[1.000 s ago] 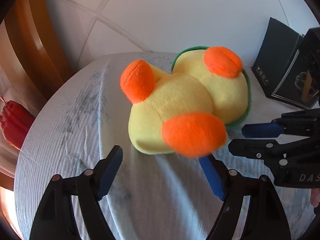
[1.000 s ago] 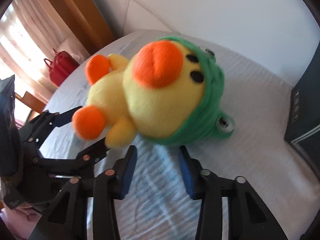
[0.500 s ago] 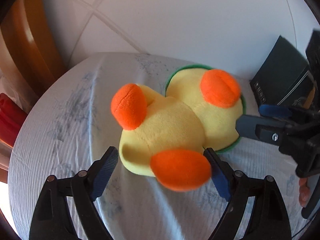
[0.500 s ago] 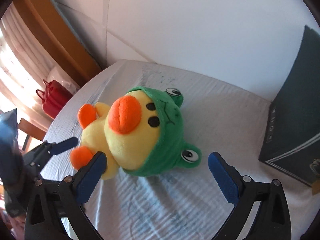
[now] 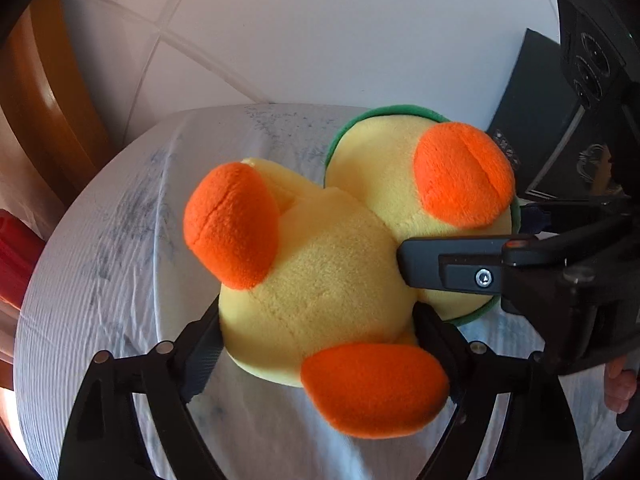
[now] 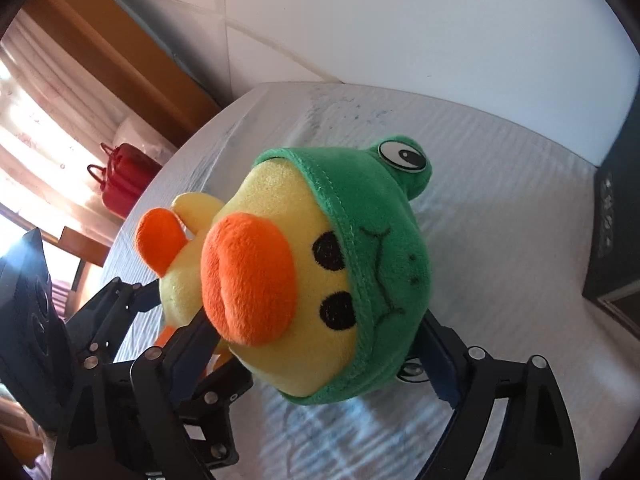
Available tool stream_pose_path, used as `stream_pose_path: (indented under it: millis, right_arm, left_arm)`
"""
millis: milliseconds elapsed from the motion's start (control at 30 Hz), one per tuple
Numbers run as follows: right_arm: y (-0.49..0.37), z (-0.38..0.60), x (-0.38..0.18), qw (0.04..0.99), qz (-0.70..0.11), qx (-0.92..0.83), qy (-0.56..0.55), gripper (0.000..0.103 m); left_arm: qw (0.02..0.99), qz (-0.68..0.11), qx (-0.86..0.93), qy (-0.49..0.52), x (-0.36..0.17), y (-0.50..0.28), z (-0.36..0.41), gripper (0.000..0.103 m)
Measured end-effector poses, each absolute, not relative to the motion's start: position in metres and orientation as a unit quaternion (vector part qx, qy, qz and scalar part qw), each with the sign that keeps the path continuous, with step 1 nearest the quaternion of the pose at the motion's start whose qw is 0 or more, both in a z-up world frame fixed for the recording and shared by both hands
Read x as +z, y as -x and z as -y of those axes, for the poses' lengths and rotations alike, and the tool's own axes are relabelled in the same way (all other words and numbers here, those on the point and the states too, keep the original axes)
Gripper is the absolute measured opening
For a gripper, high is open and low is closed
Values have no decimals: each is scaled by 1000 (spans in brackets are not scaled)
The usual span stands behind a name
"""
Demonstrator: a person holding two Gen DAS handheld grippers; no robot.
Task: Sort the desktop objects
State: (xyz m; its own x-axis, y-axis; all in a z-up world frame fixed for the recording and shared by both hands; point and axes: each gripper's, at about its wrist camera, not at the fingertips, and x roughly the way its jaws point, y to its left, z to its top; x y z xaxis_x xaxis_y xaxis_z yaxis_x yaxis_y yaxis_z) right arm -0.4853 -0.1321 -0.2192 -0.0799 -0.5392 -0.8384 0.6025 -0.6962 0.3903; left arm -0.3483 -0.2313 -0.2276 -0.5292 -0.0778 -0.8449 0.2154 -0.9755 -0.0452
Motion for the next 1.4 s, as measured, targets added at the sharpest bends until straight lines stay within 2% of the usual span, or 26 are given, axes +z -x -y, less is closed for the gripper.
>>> stream_pose_path:
  millis: [300, 600, 733, 867, 1033, 1233, 1400]
  right_arm:
    - [360, 24, -185, 354, 17, -729, -585, 90]
    - [197, -83, -208, 281, 42, -701, -654, 90]
    - [157, -111, -225, 258, 43, -707, -657, 94]
    - [136, -125, -230, 251, 36, -708, -659, 103]
    - [118, -152, -209, 242, 15, -733, -635, 103]
    - [118, -165, -157, 244, 29, -810, -533, 103]
    - [118, -162, -177, 233, 36, -790, -566, 103]
  left_arm:
    - [28, -46, -883, -467, -189, 218, 135, 88]
    - [-31, -66, -840, -538, -207, 76, 36, 88]
    - [-15, -57, -822, -567, -222, 39, 10, 88]
    - [16, -45, -830, -556, -210, 13, 10, 88]
    - [56, -76, -849, -520, -183, -13, 25, 88]
    - [109, -151, -852, -489, -171, -9, 32, 88]
    - [128, -77, -849, -507, -190, 18, 5, 88]
